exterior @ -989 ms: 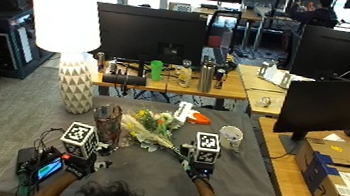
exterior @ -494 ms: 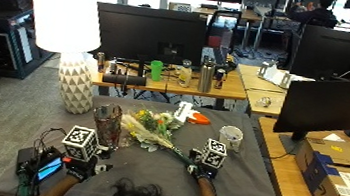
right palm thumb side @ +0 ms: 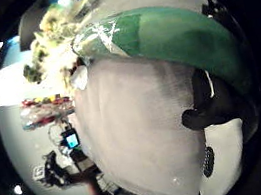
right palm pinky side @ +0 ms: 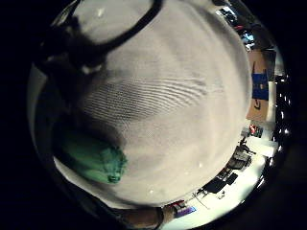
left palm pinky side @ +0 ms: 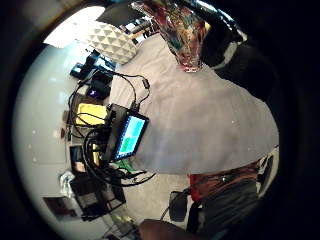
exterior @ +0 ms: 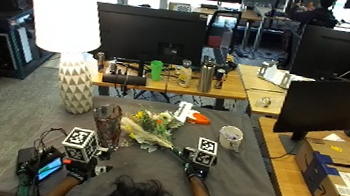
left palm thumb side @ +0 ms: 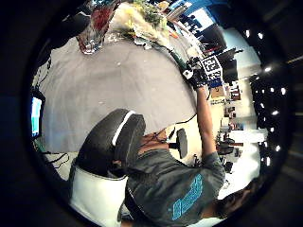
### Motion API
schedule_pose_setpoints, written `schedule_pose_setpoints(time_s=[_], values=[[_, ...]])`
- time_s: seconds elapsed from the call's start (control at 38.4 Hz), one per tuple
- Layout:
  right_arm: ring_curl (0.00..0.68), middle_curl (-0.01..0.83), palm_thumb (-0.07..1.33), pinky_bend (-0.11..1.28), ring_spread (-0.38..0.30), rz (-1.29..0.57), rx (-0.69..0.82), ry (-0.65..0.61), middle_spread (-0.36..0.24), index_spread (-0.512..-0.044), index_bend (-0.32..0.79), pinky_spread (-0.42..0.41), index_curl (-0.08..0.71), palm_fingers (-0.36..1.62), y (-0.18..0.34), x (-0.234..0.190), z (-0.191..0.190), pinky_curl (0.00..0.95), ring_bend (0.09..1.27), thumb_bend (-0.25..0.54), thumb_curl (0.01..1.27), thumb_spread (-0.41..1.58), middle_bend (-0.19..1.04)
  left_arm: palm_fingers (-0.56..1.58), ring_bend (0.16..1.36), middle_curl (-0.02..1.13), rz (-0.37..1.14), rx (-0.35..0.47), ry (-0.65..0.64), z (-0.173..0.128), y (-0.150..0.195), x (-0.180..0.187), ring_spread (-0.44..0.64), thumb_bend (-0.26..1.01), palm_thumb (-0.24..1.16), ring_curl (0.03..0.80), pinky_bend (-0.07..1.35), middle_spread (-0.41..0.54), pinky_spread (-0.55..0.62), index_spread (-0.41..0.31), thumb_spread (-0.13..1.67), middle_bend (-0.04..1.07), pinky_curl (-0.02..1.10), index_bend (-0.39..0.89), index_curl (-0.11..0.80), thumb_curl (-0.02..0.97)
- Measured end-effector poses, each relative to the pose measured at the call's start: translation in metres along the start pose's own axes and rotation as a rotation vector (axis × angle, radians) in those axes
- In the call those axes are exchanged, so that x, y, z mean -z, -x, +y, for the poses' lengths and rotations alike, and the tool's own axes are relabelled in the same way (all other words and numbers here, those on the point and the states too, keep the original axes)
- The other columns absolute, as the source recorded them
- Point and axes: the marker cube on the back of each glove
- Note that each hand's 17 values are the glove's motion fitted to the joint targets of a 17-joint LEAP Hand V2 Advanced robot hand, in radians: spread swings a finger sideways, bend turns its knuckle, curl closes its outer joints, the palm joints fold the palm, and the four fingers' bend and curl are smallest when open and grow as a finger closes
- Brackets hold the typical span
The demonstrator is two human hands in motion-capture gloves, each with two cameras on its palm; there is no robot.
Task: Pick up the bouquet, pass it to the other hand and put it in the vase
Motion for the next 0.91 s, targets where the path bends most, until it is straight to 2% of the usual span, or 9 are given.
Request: schedule_pose_setpoints(time_s=[0.1,0.13,0.18,0.21,0.34,0.42,0.52,0.68,0.91], values=[[0.324,0.408,1.02,0.36,-0.028,0.044,0.001,-0.128,-0.048,-0.251,0.28,0.178,0.326,1.04,0.002,0.008,-0.006,0.299,0.44,0.118,0.44,1.12,0.32,0.61,0.55,0.38,0.012,0.011,0.005,0.003,0.000,0.000,-0.01,-0.03,0.20,0.358,0.24,-0.077,0.25,-0.118,1.01,0.18,0.39,0.13,0.285,0.269],[0.345,0.422,1.01,0.43,-0.065,0.054,-0.007,-0.149,-0.063,-0.251,0.22,0.080,0.319,1.20,0.001,0.010,-0.006,0.327,0.49,0.095,0.46,1.04,0.34,0.61,0.55,0.38,0.018,0.014,0.005,0.003,0.001,0.000,-0.01,-0.03,0.20,0.358,0.24,-0.077,0.25,-0.118,1.01,0.18,0.39,0.13,0.286,0.269],[0.379,0.442,1.01,0.50,-0.106,0.063,-0.014,-0.168,-0.083,-0.253,0.19,-0.017,0.339,1.28,0.001,0.010,-0.007,0.357,0.53,0.069,0.48,0.96,0.37,0.61,0.55,0.38,0.031,0.017,0.005,0.003,0.002,-0.002,-0.01,-0.03,0.20,0.358,0.24,-0.077,0.25,-0.118,1.01,0.18,0.39,0.13,0.287,0.270],[0.415,0.456,1.00,0.50,-0.125,0.058,-0.010,-0.176,-0.096,-0.247,0.16,-0.072,0.342,1.39,0.001,0.008,-0.010,0.366,0.62,0.049,0.49,0.92,0.39,0.61,0.55,0.38,0.036,0.017,0.005,0.002,0.003,-0.004,-0.01,-0.03,0.20,0.358,0.24,-0.077,0.25,-0.115,1.01,0.18,0.39,0.13,0.287,0.270],[0.478,0.508,0.98,0.54,-0.170,-0.044,0.005,-0.172,-0.135,-0.247,0.16,-0.195,0.358,1.47,-0.007,-0.035,-0.062,0.405,0.77,-0.006,0.53,0.78,0.52,0.61,0.55,0.38,0.047,0.017,0.007,-0.002,0.005,-0.006,-0.01,-0.03,0.20,0.359,0.24,-0.076,0.25,-0.113,1.01,0.18,0.39,0.13,0.289,0.271],[0.499,0.528,0.98,0.57,-0.185,-0.130,0.009,-0.169,-0.150,-0.247,0.18,-0.235,0.374,1.45,-0.005,-0.028,-0.056,0.421,0.81,-0.021,0.55,0.72,0.56,0.61,0.55,0.38,0.067,0.012,-0.009,-0.007,0.004,-0.003,-0.01,-0.03,0.20,0.359,0.25,-0.076,0.25,-0.112,1.01,0.18,0.39,0.13,0.289,0.272],[0.517,0.549,0.98,0.60,-0.193,-0.269,0.018,-0.149,-0.164,-0.244,0.18,-0.270,0.392,1.44,0.011,0.025,0.007,0.437,0.85,-0.025,0.57,0.68,0.61,0.60,0.55,0.38,0.102,0.008,-0.039,-0.012,0.000,0.009,-0.01,-0.03,0.20,0.359,0.25,-0.076,0.24,-0.112,1.01,0.18,0.40,0.13,0.290,0.273],[0.530,0.567,0.98,0.64,-0.201,-0.485,0.093,-0.321,-0.171,-0.243,0.19,-0.294,0.421,1.42,0.017,0.027,-0.040,0.454,0.89,-0.025,0.60,0.65,0.65,0.61,0.55,0.38,0.175,-0.026,-0.139,-0.029,-0.020,0.039,-0.01,-0.02,0.20,0.361,0.25,-0.076,0.24,-0.111,1.01,0.18,0.40,0.13,0.291,0.273],[0.533,0.579,0.98,0.66,-0.202,-0.883,0.276,-0.363,-0.172,-0.243,0.19,-0.303,0.460,1.40,0.067,0.076,-0.010,0.466,0.91,-0.026,0.63,0.63,0.69,0.64,0.55,0.38,0.387,-0.171,-0.174,-0.067,-0.087,0.079,-0.02,-0.02,0.22,0.359,0.24,-0.082,0.21,-0.116,1.02,0.18,0.40,0.13,0.293,0.276]])
